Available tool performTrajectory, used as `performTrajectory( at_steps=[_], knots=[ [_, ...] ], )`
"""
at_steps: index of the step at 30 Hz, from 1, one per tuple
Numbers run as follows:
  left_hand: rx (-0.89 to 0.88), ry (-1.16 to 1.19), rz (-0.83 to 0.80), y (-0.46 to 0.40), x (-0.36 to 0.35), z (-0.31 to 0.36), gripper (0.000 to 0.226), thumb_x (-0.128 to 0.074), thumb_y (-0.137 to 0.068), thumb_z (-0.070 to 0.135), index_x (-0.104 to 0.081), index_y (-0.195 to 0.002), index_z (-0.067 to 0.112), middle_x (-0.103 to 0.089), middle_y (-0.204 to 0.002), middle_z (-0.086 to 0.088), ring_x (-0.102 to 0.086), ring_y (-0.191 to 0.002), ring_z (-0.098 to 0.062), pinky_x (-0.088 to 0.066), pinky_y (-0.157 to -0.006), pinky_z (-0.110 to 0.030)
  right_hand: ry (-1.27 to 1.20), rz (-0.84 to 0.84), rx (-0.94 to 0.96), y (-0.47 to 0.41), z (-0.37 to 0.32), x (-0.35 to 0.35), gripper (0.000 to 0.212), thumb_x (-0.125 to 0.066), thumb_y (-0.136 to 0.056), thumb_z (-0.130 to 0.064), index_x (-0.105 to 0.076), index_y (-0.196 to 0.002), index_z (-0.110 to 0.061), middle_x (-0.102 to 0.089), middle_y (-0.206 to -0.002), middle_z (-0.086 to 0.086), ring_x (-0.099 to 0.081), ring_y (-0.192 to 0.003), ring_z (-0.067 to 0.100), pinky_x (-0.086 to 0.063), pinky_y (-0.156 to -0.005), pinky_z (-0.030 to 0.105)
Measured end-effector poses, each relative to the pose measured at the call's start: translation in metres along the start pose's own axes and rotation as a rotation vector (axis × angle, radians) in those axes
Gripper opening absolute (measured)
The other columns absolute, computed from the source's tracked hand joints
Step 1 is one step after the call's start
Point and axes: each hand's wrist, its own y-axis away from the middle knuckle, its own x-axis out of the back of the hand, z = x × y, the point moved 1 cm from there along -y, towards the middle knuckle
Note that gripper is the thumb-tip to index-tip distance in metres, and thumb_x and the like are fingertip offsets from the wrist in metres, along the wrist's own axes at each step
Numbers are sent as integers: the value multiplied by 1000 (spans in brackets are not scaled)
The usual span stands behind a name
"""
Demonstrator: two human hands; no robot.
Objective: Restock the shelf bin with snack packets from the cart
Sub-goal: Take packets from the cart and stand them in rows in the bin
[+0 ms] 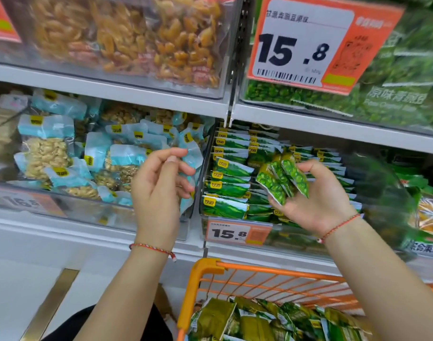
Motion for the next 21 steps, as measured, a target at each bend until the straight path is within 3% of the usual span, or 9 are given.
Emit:
performTrajectory(
  at_steps=[2, 5, 6, 8, 10, 12, 15, 18, 21],
  knots=[
    [10, -3, -8, 1, 2, -1, 29, -40, -98, 2, -63, -88, 17, -62, -63, 6, -51, -47, -10, -42, -44, -19, 120, 45, 109, -1, -7, 8, 15, -46, -89, -14, -51, -101, -9, -63, -103, 10, -61, -100, 26, -45, -97, 37],
    [15, -21, -28, 4, 2, 0, 30, -40, -99, 3, -63, -87, 18, -62, -62, 7, -51, -47, -10, -42, -45, -19, 427, 146, 232, -6, -11, 12, 4, -57, -87, -13, -54, -87, -10, -61, -90, 4, -59, -86, 18, -44, -87, 33],
    [21, -33, -38, 6, 3, -1, 30, -40, -99, 4, -63, -87, 18, -62, -61, 8, -50, -47, -9, -41, -45, -18, 513, 177, 252, -7, -10, 11, 12, -64, -82, -15, -55, -88, -10, -58, -90, 2, -56, -88, 16, -40, -87, 33],
    [22, -65, -57, 10, 2, -2, 29, -40, -99, 4, -63, -88, 19, -62, -61, 9, -50, -47, -8, -41, -45, -18, 611, 204, 294, -11, -7, 8, 40, -68, -80, -12, -51, -115, -7, -55, -108, 3, -50, -106, 15, -31, -95, 31],
    [19, -86, -81, 13, 1, -2, 29, -41, -99, 4, -63, -88, 19, -62, -62, 9, -50, -47, -9, -42, -46, -18, 630, 158, 325, -17, -4, 4, 75, -65, -84, -5, -22, -146, -3, -41, -140, 11, -38, -130, 18, -25, -105, 28],
    [20, -84, -117, 14, 1, -2, 30, -41, -99, 3, -64, -88, 19, -62, -62, 8, -50, -48, -10, -42, -47, -19, 618, 97, 348, -23, 0, 4, 92, -69, -78, -1, -10, -149, -1, -28, -151, 14, -26, -141, 23, -21, -113, 32],
    [13, -81, -156, 15, 3, 0, 30, -41, -99, 4, -64, -88, 19, -61, -62, 7, -51, -49, -11, -43, -48, -20, 736, 106, 373, -28, 4, 8, 89, -72, -77, -4, -18, -148, -3, -34, -148, 10, -27, -141, 26, -25, -115, 38],
    [16, -91, -152, 13, 5, 0, 29, -41, -99, 4, -64, -89, 18, -61, -63, 7, -51, -49, -12, -43, -48, -20, 944, 112, 408, -26, 6, 13, 95, -82, -69, -30, -31, -146, -10, -41, -146, 4, -38, -135, 23, -32, -112, 45],
    [20, -95, -143, 11, 5, -2, 29, -42, -99, 4, -65, -89, 18, -61, -62, 6, -50, -48, -11, -43, -48, -21, 1028, 114, 447, -24, 5, 14, 82, -77, -77, -24, -33, -145, -9, -39, -149, 6, -36, -137, 23, -29, -114, 45]
  ],
)
